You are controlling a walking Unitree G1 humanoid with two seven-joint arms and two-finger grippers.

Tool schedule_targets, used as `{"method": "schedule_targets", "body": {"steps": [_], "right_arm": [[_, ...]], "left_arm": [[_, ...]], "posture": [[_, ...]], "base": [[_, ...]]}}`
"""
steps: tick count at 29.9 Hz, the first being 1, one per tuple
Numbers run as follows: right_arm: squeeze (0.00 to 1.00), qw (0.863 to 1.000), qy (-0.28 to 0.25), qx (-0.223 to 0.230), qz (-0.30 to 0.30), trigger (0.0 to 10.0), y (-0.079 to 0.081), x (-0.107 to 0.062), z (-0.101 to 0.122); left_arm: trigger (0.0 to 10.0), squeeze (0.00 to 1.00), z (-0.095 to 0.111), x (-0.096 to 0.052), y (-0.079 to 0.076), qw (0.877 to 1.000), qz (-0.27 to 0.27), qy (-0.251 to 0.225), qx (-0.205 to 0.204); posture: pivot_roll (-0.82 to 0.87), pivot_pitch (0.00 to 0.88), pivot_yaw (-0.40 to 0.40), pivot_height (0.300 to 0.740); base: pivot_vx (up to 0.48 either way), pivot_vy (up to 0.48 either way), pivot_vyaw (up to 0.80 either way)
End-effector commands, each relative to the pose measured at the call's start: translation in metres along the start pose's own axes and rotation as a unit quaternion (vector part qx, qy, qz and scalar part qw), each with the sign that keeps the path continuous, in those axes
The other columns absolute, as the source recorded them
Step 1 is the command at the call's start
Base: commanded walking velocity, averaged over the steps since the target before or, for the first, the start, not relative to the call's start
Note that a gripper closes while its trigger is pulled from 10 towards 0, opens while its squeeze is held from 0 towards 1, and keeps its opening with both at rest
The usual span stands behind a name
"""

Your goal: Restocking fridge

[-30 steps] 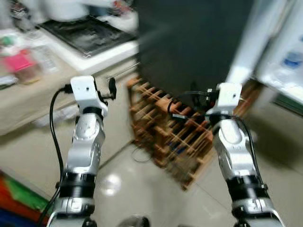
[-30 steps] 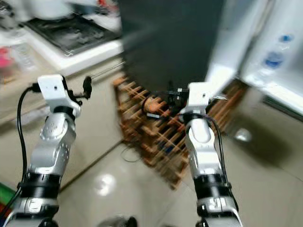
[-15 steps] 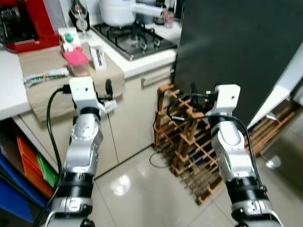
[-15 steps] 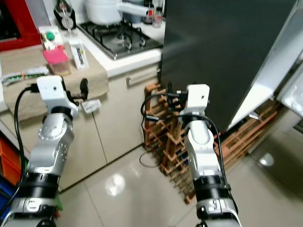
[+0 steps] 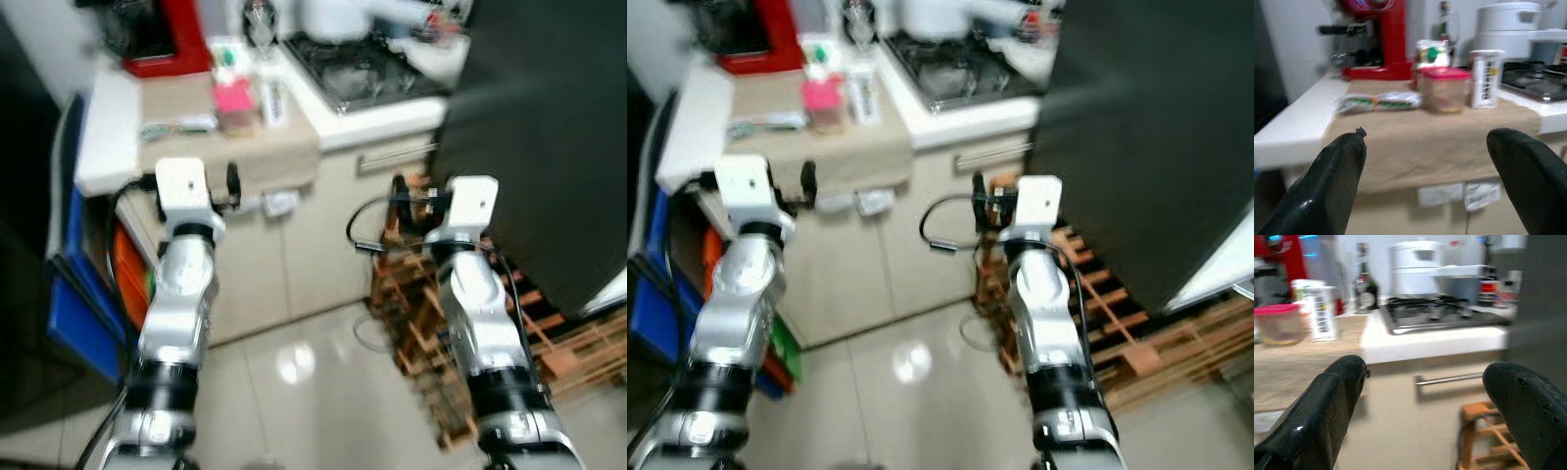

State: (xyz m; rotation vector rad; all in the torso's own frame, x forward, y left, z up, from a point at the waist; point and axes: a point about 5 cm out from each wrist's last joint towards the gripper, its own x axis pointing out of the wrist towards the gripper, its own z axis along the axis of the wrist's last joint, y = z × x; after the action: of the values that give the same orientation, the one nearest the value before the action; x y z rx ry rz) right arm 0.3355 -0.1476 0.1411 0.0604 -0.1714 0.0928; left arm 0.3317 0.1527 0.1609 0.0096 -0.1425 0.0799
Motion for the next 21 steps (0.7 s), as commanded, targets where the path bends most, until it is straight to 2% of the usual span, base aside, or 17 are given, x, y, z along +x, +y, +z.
{"method": "schedule_targets", "body": {"steps": [1,7,10,13,15,16,17,19,21], "right_arm": [[0.43,1.000,0.005,0.009,0.005,10.0,0.004,-0.001,-0.003],[0.44,1.000,0.004,-0.002,0.016,10.0,0.003,-0.005,-0.002],[0.27,1.000,-0.002,-0.016,-0.001,10.0,-0.002,-0.001,0.002],[0.25,0.999,-0.036,-0.029,-0.029,10.0,-0.005,0.002,0.011],[0.25,0.997,-0.053,-0.028,-0.048,10.0,-0.007,0.003,0.017],[0.25,0.993,-0.078,-0.030,-0.080,10.0,-0.010,0.003,0.026],[0.24,0.992,-0.082,-0.019,-0.091,10.0,-0.011,0.003,0.028],[0.18,0.993,-0.082,-0.006,-0.086,10.0,-0.011,0.003,0.028],[0.18,0.995,-0.077,-0.011,-0.067,10.0,-0.010,0.003,0.028]], "left_arm": [[10.0,0.00,0.003,-0.003,0.001,1.000,-0.001,-0.011,0.003],[10.0,0.00,0.013,0.000,-0.011,0.999,-0.031,-0.035,0.007],[10.0,0.00,0.021,0.005,-0.017,0.997,-0.053,-0.050,0.015],[10.0,0.00,0.027,0.007,-0.024,0.994,-0.076,-0.072,0.027],[10.0,0.00,0.029,0.008,-0.028,0.993,-0.086,-0.074,0.019],[10.0,0.00,0.035,0.008,-0.034,0.991,-0.103,-0.082,-0.002],[10.0,0.00,0.038,0.008,-0.035,0.990,-0.105,-0.088,-0.014],[10.0,0.00,0.037,0.009,-0.039,0.990,-0.114,-0.082,-0.022],[10.0,0.00,0.031,0.010,-0.039,0.991,-0.109,-0.063,-0.043]], "posture": [[-0.04,0.000,-0.002,0.740],[-0.05,0.000,-0.014,0.740],[-0.05,0.000,0.001,0.740],[-0.06,0.000,0.015,0.740],[-0.06,0.000,0.025,0.740],[-0.07,0.000,0.030,0.740],[-0.07,0.000,0.031,0.740],[-0.07,0.000,0.033,0.740],[-0.08,0.000,0.034,0.740]], "base": [[0.000,0.000,0.64],[0.000,0.000,0.64],[0.000,0.000,0.00],[0.000,0.000,0.00],[0.000,0.000,0.00],[0.000,0.000,0.00],[0.000,0.000,0.00],[0.000,0.000,0.00],[0.000,0.000,0.00]]}}
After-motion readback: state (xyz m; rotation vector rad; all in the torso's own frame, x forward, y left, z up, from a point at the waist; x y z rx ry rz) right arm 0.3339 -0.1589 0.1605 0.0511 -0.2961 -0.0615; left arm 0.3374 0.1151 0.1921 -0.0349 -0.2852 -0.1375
